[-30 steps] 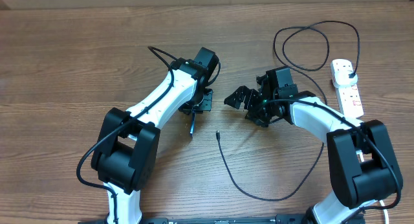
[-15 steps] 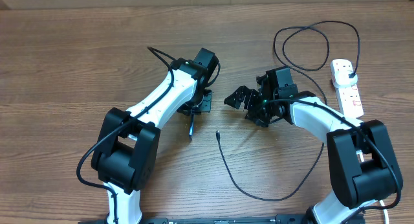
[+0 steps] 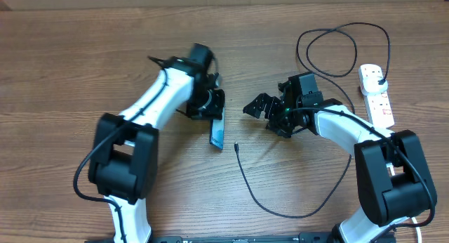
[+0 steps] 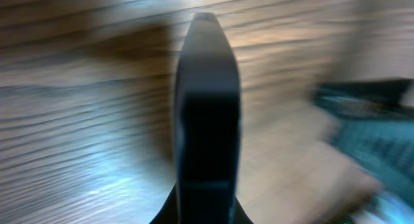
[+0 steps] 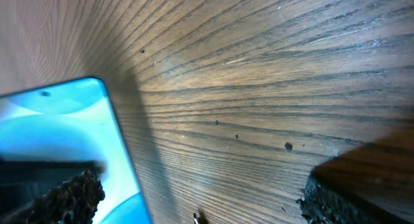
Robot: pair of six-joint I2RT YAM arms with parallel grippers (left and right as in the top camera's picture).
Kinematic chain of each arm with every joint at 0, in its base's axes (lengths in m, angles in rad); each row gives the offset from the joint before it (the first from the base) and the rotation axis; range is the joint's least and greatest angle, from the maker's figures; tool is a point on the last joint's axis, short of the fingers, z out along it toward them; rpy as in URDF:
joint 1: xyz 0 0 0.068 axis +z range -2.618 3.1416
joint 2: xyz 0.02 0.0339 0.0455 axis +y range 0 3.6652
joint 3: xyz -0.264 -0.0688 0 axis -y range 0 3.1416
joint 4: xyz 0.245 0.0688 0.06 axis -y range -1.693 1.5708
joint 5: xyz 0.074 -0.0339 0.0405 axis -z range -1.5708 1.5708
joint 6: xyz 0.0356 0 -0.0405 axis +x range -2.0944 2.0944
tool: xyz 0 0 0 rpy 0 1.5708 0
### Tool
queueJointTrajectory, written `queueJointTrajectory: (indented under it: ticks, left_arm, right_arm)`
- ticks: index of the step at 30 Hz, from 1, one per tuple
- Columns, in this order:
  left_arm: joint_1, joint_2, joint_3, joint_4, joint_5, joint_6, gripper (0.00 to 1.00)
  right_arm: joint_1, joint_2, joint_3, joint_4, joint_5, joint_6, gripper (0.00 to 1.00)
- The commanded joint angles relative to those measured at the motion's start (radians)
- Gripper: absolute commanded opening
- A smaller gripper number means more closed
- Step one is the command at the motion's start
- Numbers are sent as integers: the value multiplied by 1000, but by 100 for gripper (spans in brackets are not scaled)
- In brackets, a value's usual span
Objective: Plug charger to phone and switch on socket
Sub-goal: 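Regrasp the phone with the left gripper and lift it upright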
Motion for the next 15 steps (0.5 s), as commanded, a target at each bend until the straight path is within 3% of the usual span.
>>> queueJointTrajectory:
  ticks: [1, 9, 15]
  left_arm:
    - [98, 3, 24, 1, 422, 114, 4]
    - [237, 3, 23, -26, 556, 219, 4]
    - [258, 3, 23, -23, 550, 274, 4]
  right_arm:
    - [3, -6, 3, -4, 40, -8, 100]
    - [3, -6, 3, -3, 35, 3, 100]
    - [3, -6, 3, -3, 36, 3, 100]
